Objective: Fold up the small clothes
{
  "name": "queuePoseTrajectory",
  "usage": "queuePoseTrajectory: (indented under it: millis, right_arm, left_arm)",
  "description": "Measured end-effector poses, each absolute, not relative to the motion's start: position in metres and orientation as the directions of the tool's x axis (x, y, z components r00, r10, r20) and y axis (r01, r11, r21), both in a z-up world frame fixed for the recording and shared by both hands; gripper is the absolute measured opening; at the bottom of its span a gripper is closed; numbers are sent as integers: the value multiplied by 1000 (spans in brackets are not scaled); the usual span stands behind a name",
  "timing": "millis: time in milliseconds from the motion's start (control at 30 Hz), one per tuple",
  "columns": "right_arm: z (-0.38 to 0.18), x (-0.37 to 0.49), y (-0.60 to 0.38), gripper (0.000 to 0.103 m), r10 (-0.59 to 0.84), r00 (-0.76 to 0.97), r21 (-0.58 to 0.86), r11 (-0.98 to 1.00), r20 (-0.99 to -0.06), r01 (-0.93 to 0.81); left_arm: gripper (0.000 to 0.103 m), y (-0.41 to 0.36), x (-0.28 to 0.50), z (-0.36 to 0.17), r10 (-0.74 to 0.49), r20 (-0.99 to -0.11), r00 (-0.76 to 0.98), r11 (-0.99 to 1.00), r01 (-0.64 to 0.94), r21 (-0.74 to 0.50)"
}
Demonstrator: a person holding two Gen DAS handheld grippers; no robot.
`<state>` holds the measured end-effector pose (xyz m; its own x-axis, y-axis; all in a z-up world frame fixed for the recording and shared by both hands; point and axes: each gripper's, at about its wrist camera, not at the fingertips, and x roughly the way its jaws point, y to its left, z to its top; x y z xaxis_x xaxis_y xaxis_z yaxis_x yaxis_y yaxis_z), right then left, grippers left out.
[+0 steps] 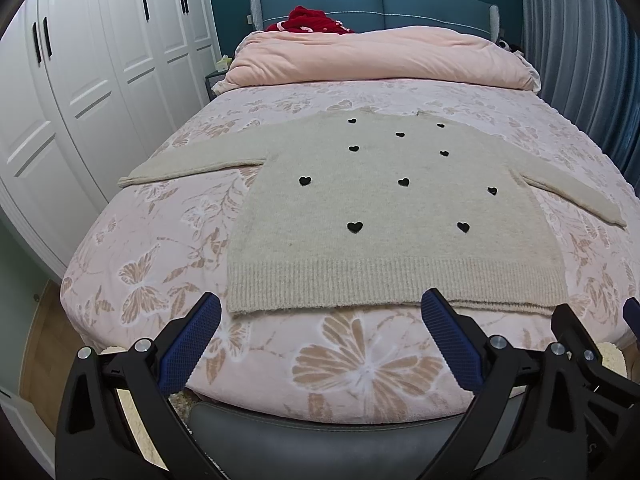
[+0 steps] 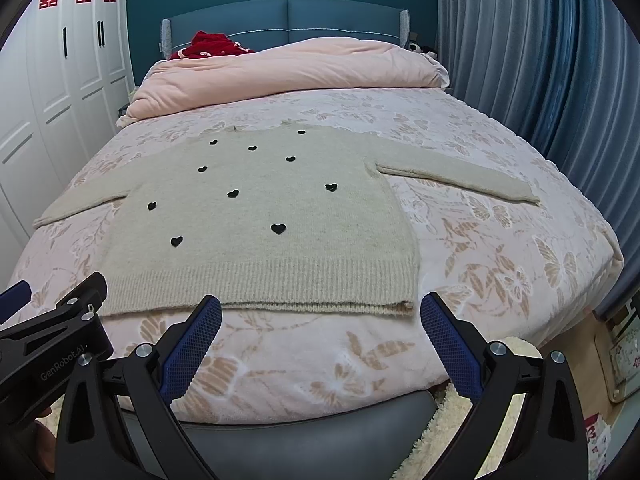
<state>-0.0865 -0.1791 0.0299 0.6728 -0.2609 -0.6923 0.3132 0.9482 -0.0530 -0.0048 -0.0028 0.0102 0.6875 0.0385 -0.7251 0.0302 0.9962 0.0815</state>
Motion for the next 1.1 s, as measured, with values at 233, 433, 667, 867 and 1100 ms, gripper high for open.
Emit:
queuePoseTrajectory:
  millis: [233,433,667,867,1100]
  right_arm:
    - [29,-87,-179,98,-260,671,-52,948,-694,314]
    - [29,-87,-180,98,-259,671,-51,948,-694,314]
    - [29,-86,-179,98,-260,670,-51,948,-695,314]
    - [28,-88,-181,98,-260,669,-52,948,-696,314]
    - [28,-87,-180,98,-259,669,-51,948,-697,314]
  left_arm:
    - [98,-2,-5,10,39,-728,685,996,29,81]
    - [98,-1,-5,9,39,-728,685,996,28,80]
    - [98,-1,-5,9,40,-728,685,996,28,81]
    - [98,0,-5,8,39,-728,685,996,29,81]
    - [98,1,-5,8,40,-728,685,996,29,81]
